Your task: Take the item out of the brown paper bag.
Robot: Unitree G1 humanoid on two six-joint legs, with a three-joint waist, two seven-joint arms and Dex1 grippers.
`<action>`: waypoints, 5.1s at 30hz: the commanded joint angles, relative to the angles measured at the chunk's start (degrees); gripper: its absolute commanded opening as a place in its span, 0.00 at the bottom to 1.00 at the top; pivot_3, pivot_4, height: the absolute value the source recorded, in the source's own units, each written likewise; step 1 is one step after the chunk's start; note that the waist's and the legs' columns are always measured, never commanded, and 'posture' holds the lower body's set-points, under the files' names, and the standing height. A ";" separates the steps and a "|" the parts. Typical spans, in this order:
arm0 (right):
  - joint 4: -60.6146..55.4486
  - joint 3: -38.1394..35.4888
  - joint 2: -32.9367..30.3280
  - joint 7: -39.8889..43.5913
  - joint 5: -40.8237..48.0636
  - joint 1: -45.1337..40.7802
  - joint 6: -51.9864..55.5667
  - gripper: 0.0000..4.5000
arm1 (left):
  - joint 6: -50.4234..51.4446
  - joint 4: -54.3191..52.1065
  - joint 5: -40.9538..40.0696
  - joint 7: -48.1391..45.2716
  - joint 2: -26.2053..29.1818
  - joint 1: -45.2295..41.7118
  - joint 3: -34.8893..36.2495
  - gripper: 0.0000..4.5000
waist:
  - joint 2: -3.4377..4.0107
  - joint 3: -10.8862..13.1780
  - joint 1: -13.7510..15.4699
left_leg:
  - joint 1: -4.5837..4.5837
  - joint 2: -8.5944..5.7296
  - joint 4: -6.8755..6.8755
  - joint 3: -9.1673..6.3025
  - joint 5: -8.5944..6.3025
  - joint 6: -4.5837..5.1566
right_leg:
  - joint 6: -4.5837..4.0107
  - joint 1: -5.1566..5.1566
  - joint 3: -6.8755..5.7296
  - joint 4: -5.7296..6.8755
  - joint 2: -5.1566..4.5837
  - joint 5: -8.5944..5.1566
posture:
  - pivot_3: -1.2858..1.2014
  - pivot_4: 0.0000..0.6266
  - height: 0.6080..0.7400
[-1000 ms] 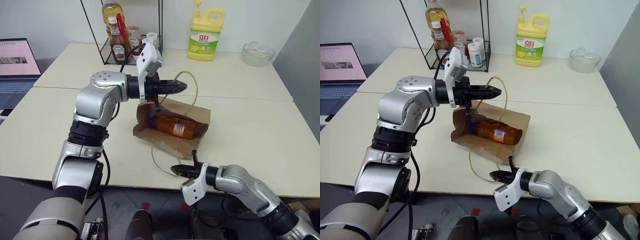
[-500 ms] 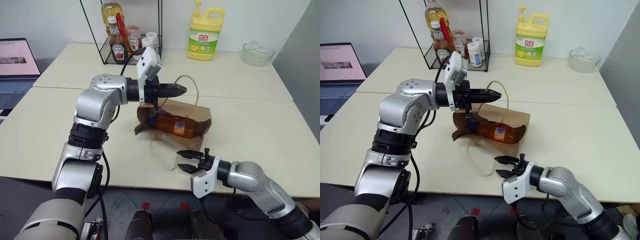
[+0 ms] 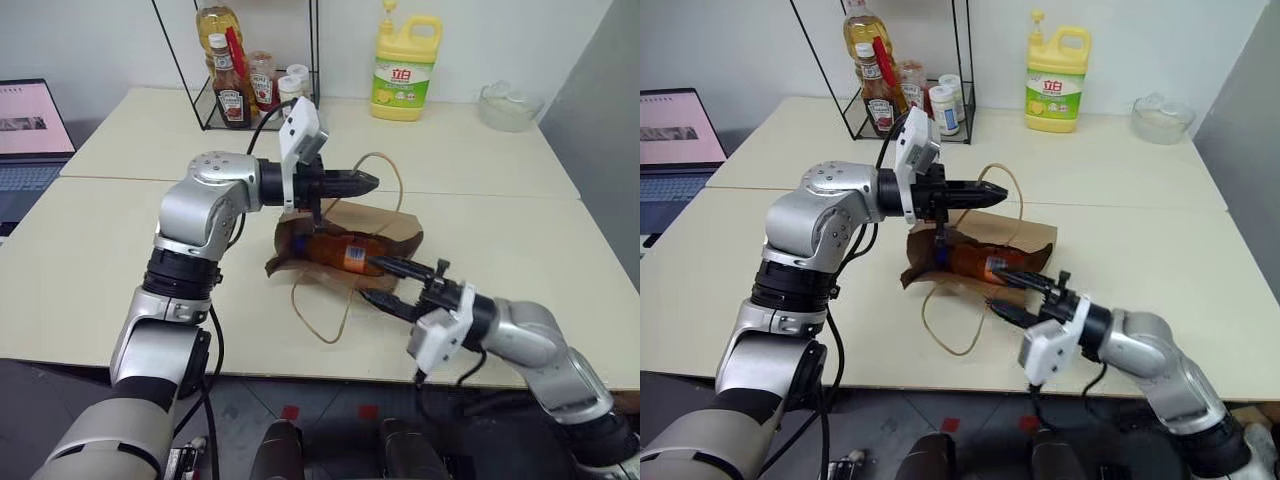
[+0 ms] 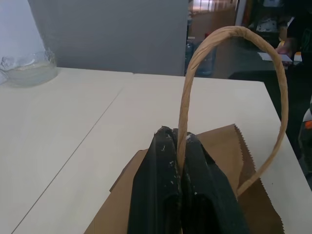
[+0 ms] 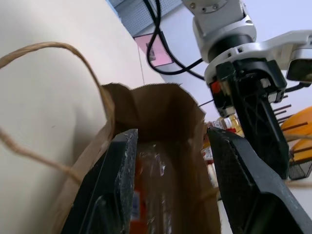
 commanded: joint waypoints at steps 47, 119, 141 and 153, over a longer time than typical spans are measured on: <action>9.14 7.04 22.72 11.00 -3.19 -20.49 54.53 0.52 | 1.94 3.51 -1.62 -3.78 0.39 -5.26 2.33 0.00 | 0.02 0.01 -0.40 | -0.05 -0.01 -0.11 -0.01 0.02 -0.03 | 0.00 -0.14 -0.05 0.01 -0.02 0.00 | 0.52 0.24 1.00; 26.94 21.38 14.03 11.56 -12.13 -34.26 44.00 0.59 | 0.03 3.58 -1.22 -2.96 0.88 -3.53 1.85 0.00 | 0.06 0.03 -1.21 | -0.12 0.00 -0.15 -0.01 0.00 0.00 | 0.00 -0.25 -0.04 0.00 -0.02 0.00 | 0.52 0.24 1.00; 7.89 10.77 13.13 18.44 1.81 -29.05 45.09 0.53 | -1.70 5.89 0.20 -2.79 0.62 -4.24 1.60 0.00 | 0.07 0.08 -1.37 | -0.18 0.00 -0.18 -0.01 0.01 -0.01 | 0.00 -0.28 -0.05 -0.03 -0.02 0.00 | 0.52 0.24 1.00; -1.42 4.20 8.54 20.48 14.96 -24.97 39.87 0.53 | -2.95 7.69 0.84 -2.56 -0.01 -4.74 1.45 0.00 | 0.08 0.10 -1.31 | -0.20 0.00 -0.19 -0.01 -0.03 0.05 | 0.00 -0.29 -0.04 -0.04 -0.02 0.00 | 0.52 0.24 1.00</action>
